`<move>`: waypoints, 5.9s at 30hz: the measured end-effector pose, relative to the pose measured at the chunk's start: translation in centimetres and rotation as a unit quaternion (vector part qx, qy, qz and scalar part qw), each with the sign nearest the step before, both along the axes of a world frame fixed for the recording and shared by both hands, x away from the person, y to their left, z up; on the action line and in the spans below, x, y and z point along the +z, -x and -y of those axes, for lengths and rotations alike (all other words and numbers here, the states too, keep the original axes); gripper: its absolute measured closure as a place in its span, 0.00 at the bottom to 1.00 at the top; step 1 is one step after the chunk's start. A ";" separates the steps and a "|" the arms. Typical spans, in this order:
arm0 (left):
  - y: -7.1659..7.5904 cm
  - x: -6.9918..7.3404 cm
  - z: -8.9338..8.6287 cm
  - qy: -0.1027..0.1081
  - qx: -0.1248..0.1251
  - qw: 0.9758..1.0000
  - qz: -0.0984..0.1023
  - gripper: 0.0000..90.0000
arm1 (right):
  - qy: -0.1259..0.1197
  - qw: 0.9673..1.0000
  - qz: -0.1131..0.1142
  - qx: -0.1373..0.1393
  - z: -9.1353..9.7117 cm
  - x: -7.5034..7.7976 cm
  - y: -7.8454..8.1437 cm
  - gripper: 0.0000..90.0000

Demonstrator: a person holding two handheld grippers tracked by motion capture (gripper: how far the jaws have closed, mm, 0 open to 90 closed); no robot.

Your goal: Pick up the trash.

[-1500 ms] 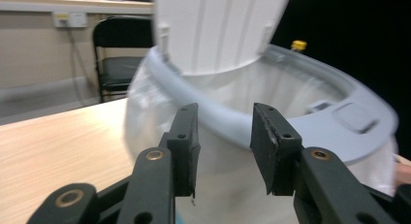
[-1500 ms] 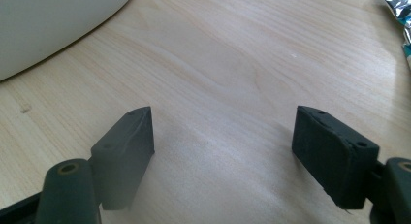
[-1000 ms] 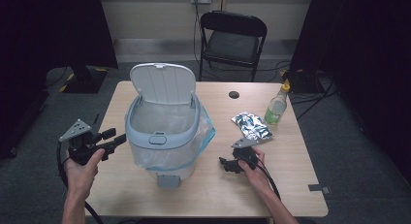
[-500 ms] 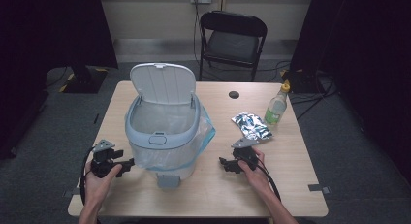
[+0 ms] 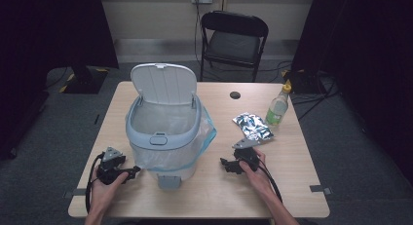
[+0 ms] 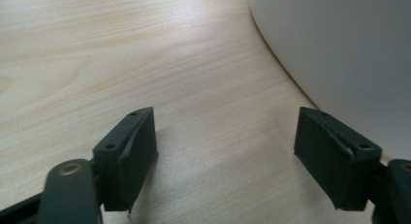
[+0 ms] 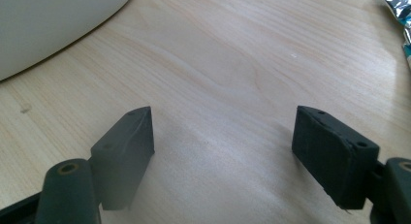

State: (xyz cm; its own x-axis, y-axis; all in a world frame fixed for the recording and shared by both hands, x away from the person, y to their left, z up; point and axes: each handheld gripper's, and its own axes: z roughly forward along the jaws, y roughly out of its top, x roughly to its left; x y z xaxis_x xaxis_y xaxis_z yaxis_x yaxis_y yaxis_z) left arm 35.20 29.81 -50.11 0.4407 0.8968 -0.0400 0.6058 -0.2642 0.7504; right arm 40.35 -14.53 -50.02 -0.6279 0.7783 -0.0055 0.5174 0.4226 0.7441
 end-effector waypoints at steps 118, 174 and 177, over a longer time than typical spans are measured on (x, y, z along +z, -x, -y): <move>-0.1 -0.1 0.4 -0.018 -0.011 1.000 0.000 0.17 | -0.147 0.989 -0.010 -0.023 4.5 4.9 -3.9 1.00; -0.1 -0.1 0.4 -0.018 -0.011 1.000 0.000 0.17 | -0.220 0.968 0.112 0.055 3.9 17.2 6.6 1.00; -0.1 -0.1 0.4 -0.018 -0.010 1.000 0.000 0.17 | -0.220 0.966 0.120 0.064 3.8 18.1 7.5 1.00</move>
